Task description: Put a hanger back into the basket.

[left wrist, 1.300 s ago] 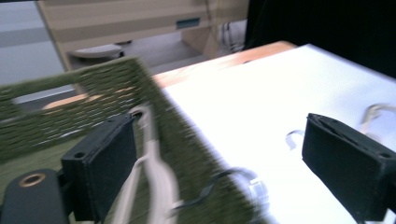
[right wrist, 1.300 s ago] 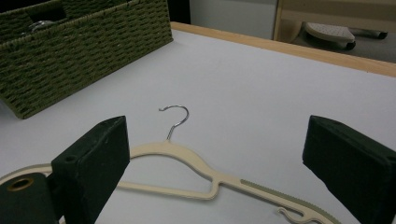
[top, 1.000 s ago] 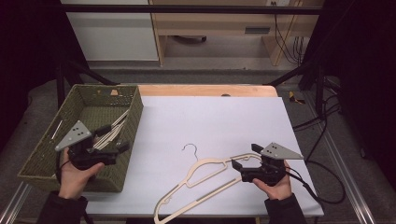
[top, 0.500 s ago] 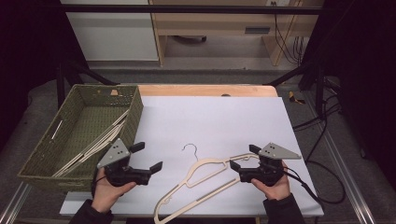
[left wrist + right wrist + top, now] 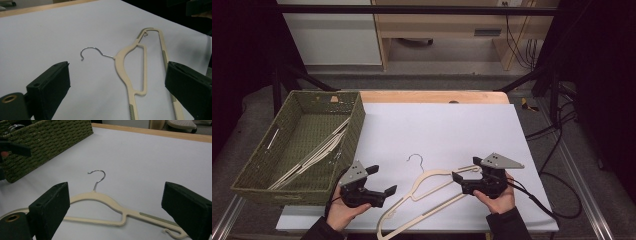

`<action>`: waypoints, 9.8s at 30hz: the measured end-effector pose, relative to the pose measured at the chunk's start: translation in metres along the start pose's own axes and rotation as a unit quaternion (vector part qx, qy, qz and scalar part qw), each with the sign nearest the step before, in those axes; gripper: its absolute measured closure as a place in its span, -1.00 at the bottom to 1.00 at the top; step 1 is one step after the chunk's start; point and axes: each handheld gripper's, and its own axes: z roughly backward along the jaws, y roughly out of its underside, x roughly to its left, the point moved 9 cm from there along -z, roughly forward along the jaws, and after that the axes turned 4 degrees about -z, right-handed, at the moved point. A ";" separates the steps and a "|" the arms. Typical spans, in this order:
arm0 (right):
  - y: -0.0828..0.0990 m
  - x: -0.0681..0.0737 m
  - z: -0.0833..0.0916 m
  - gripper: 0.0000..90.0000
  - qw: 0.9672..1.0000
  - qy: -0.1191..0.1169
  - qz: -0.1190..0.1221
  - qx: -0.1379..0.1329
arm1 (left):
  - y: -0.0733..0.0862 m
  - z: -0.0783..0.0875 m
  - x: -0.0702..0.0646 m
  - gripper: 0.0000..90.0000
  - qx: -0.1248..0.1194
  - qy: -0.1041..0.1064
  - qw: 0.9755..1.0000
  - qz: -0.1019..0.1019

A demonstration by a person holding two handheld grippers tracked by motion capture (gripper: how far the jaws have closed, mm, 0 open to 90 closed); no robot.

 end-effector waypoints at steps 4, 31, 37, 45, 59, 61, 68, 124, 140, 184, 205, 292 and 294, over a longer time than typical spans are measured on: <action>0.001 0.004 -0.006 -0.80 1.000 0.000 0.009 0.008 | 0.005 -0.005 -0.001 -0.87 0.008 0.002 1.000 -0.002; 0.009 0.034 -0.109 -0.08 0.991 0.038 0.031 0.121 | 0.013 -0.002 0.006 -0.87 0.013 0.003 1.000 0.008; 0.018 0.032 -0.127 0.10 0.987 0.044 0.052 0.144 | 0.013 -0.003 0.005 -0.89 0.013 0.003 1.000 0.005; 0.030 0.036 -0.143 0.36 0.983 0.039 0.051 0.173 | 0.016 -0.007 0.002 -0.91 0.026 0.010 1.000 0.001; 0.039 0.037 -0.150 0.78 0.978 0.056 0.073 0.186 | 0.018 -0.009 0.000 -0.90 0.030 0.011 0.999 0.005; 0.039 0.038 -0.151 0.84 0.979 0.059 0.064 0.187 | 0.019 -0.010 0.000 -0.90 0.032 0.012 0.999 0.004; 0.038 0.037 -0.151 0.98 0.977 0.063 0.027 0.203 | 0.019 -0.012 -0.003 -0.89 0.036 0.017 0.999 0.002; 0.010 0.050 -0.117 0.98 0.991 0.041 0.033 0.125 | 0.017 -0.102 -0.029 0.52 0.153 0.130 0.979 0.021; -0.002 0.056 -0.061 0.38 0.994 -0.009 0.085 0.074 | 0.003 -0.088 -0.043 0.67 0.134 0.115 0.983 0.052; -0.005 -0.040 0.043 -0.84 0.999 0.036 0.031 -0.026 | -0.062 -0.005 -0.049 0.91 0.034 0.101 0.994 0.005; 0.001 -0.057 0.045 -0.89 0.998 0.053 0.020 -0.020 | -0.118 0.062 0.000 0.91 0.014 0.048 0.998 -0.033; 0.001 -0.056 0.046 -0.89 0.998 0.051 0.025 -0.020 | 0.011 0.159 0.232 0.90 0.105 -0.165 0.980 -0.031; 0.001 -0.056 0.046 -0.89 0.998 0.052 0.023 -0.020 | 0.018 0.154 0.232 0.90 0.113 -0.164 0.979 -0.030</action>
